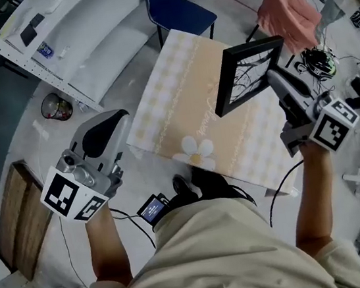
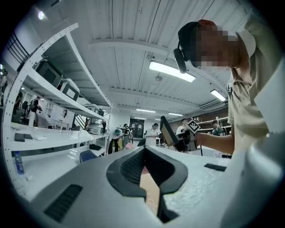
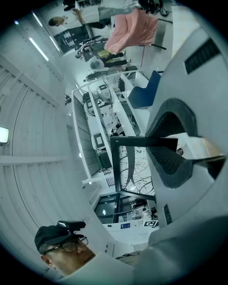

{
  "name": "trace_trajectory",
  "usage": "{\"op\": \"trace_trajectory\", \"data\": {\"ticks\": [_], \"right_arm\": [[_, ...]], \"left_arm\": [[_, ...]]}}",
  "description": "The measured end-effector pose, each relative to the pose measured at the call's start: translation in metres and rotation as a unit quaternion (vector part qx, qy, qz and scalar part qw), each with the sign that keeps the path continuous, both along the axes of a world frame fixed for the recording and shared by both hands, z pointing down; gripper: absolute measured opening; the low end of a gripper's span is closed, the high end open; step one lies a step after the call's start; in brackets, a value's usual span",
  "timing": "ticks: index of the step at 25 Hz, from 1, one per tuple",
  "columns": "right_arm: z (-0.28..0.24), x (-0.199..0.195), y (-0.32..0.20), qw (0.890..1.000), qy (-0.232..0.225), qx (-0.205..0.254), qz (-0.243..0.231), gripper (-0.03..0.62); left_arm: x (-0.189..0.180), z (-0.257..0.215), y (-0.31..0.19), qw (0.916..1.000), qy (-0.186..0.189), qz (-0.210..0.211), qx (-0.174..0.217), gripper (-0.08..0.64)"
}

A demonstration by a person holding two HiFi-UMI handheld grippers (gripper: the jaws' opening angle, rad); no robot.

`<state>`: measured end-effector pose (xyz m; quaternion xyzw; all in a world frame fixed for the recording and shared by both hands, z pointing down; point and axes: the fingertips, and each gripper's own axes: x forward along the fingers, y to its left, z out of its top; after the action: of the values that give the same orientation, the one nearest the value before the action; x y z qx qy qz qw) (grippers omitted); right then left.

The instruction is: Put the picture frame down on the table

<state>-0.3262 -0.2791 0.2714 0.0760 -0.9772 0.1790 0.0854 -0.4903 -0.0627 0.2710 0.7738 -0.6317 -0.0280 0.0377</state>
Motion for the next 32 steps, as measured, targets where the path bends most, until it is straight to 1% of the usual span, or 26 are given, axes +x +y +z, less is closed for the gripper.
{"op": "trace_trajectory", "data": {"ticks": [4, 8, 11, 16, 23, 28, 32], "right_arm": [[0.022, -0.004, -0.018, 1.0, -0.002, -0.016, 0.008, 0.061], [0.035, -0.036, -0.044, 1.0, 0.009, -0.021, -0.003, 0.061], [0.052, -0.05, -0.065, 0.999, 0.02, -0.029, 0.0, 0.061], [0.097, -0.07, -0.094, 0.998, 0.045, -0.053, 0.0, 0.061], [0.164, -0.099, -0.125, 0.994, 0.085, -0.074, -0.004, 0.061], [0.213, -0.119, -0.14, 0.99, 0.118, -0.082, -0.006, 0.061], [0.247, -0.127, -0.15, 0.986, 0.14, -0.086, -0.007, 0.062]], "left_arm": [[-0.005, 0.017, -0.023, 0.9999, -0.005, -0.002, -0.015, 0.008], [-0.031, 0.029, -0.051, 0.9992, -0.009, -0.012, -0.038, 0.006], [-0.045, 0.044, -0.073, 0.9985, -0.004, -0.017, -0.051, 0.006], [-0.059, 0.077, -0.103, 0.9966, 0.01, -0.027, -0.077, 0.008], [-0.08, 0.121, -0.141, 0.9945, 0.02, -0.037, -0.096, 0.007], [-0.096, 0.156, -0.161, 0.9928, 0.036, -0.039, -0.107, 0.006], [-0.099, 0.183, -0.173, 0.9909, 0.045, -0.041, -0.12, 0.006]]}}
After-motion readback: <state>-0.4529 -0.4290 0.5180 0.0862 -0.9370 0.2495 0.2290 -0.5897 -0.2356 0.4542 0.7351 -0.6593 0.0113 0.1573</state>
